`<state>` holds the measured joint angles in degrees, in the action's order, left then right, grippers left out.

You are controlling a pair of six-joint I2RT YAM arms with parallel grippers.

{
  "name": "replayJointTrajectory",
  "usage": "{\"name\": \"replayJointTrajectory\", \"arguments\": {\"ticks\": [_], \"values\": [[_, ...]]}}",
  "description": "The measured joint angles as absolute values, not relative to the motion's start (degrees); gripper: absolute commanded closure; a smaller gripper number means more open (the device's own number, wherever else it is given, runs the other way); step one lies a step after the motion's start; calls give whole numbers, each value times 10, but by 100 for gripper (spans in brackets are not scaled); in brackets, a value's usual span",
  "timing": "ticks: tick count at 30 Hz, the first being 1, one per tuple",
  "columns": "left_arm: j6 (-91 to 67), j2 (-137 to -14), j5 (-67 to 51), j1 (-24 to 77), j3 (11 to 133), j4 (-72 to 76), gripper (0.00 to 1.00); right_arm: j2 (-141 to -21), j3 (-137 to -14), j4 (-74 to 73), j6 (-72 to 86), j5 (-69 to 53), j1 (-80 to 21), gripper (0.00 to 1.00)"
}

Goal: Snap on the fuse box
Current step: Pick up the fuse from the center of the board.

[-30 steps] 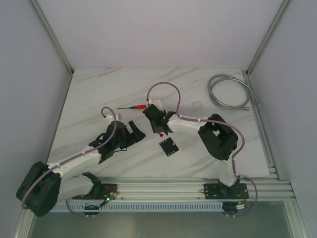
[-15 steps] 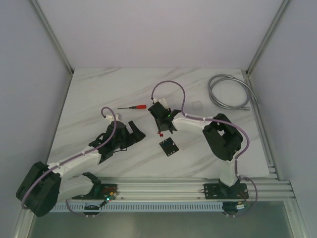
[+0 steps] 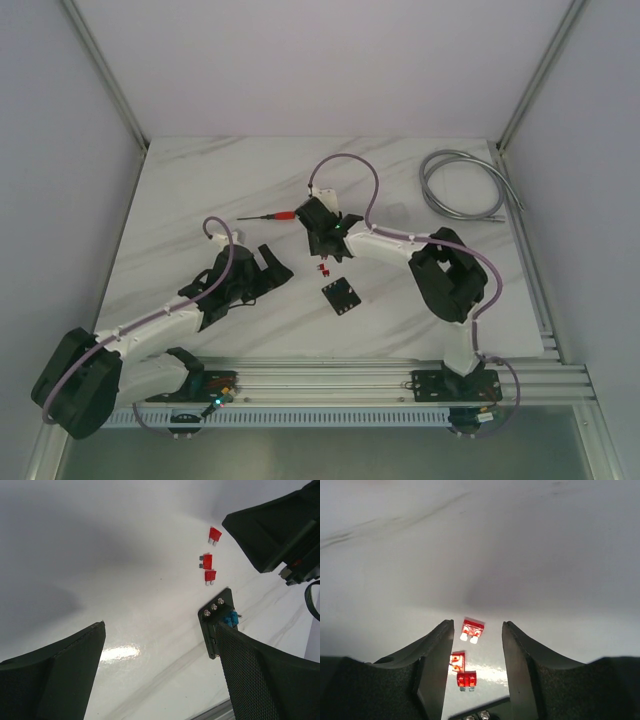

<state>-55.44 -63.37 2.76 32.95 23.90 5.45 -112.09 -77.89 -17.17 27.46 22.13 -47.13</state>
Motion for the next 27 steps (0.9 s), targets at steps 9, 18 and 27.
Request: {"name": "replayJointTrajectory", "arguments": {"ticks": [9, 18, 27], "values": [[-556, -629, 29, 328, 237, 51, 0, -1156, -808, -197, 328, 234, -477, 55], [-557, -628, 29, 328, 236, 50, 0, -1170, -818, -215, 350, 238, -478, 59], [-557, -628, 29, 328, 236, 50, 0, -1179, -825, -223, 358, 238, -478, 66]]}}
